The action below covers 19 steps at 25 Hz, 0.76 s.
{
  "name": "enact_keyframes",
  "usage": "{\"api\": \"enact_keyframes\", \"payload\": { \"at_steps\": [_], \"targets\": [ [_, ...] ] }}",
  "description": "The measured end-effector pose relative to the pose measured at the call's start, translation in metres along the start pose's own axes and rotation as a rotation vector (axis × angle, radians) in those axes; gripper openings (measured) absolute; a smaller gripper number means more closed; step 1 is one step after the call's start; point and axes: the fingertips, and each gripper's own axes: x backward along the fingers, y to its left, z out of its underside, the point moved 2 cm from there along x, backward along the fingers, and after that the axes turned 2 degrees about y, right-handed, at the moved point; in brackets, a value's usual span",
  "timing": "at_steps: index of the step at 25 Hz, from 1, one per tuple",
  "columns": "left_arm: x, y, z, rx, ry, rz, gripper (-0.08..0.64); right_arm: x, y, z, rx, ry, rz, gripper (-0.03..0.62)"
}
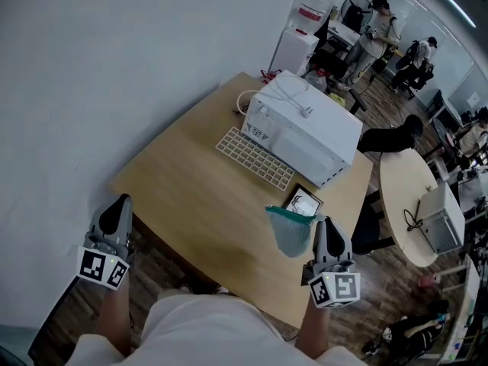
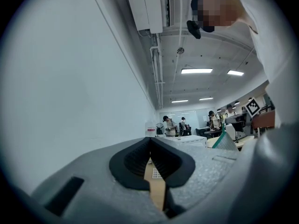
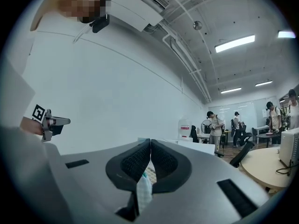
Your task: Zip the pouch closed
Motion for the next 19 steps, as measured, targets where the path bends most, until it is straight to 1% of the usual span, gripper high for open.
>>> {"api": "enact_keyframes", "payload": {
  "at_steps": [19],
  "targets": [
    [0.014,0.006,0.01,0.022,0.01,-0.016,0.015,-0.011,0.021,-0.002,0.01,-0.01,-0.043,0.008]
  ]
}}
